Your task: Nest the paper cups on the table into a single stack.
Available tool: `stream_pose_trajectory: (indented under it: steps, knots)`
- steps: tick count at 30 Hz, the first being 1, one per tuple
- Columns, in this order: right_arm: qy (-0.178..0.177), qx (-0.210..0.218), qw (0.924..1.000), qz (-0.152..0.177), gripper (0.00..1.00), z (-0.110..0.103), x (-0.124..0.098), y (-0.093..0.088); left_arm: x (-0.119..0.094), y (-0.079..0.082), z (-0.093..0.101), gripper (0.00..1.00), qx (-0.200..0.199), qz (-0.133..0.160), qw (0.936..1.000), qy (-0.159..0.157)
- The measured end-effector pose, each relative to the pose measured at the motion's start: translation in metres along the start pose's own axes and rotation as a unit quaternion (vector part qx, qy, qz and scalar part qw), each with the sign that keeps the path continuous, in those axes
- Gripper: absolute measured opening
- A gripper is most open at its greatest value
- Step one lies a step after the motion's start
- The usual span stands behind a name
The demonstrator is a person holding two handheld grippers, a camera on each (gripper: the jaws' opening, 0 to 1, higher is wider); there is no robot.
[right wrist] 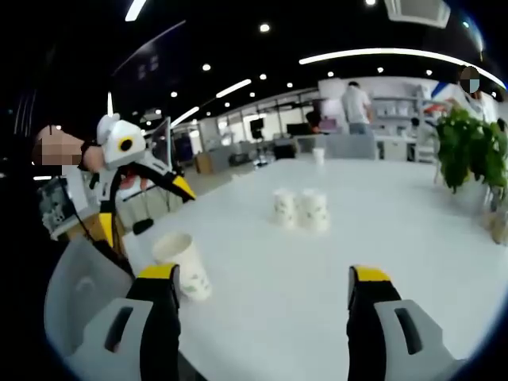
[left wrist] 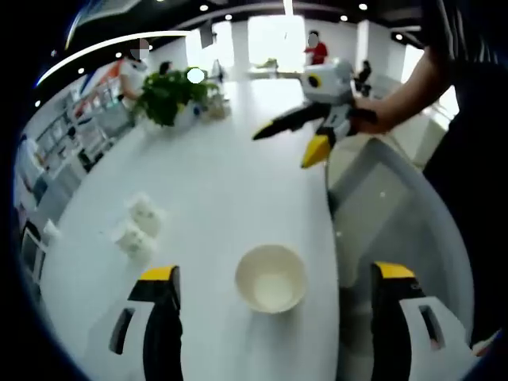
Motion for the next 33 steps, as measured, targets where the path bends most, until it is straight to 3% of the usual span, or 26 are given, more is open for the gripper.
stream_pose_trajectory:
  steps: [7,10,16,21,33]
  knots:
    - [0.002,-0.006,1.0000,-0.002,0.85,0.002,0.002,0.009,-0.018,0.001,-0.022,1.00,-0.052,0.052,0.9956,0.058]
    - [0.004,-0.009,0.9999,-0.002,0.85,-0.001,0.010,0.023,-0.029,-0.003,-0.034,1.00,-0.056,0.064,0.9927,0.085]
    - [0.009,-0.015,0.9998,-0.007,0.85,0.000,0.011,0.032,-0.043,-0.008,-0.048,1.00,-0.115,0.080,0.9819,0.127]
    - [0.012,-0.017,0.9997,-0.010,0.85,-0.001,0.010,0.034,-0.054,-0.016,-0.054,1.00,-0.142,0.108,0.9692,0.169]
    - [0.016,-0.020,0.9995,-0.018,0.85,-0.007,0.011,0.037,-0.069,-0.051,-0.055,0.98,-0.177,0.100,0.9547,0.218]
Point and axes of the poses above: the point that each gripper's makers call its tool centre point, and the gripper's own axes: x roughly forward along the fingers, z roughly to its right, y roughly out of its top, the point moved 8 cm from there along -x, roughly backward along the fingers, and after that the axes turned 12 degrees about y, right-handed, at the moved point
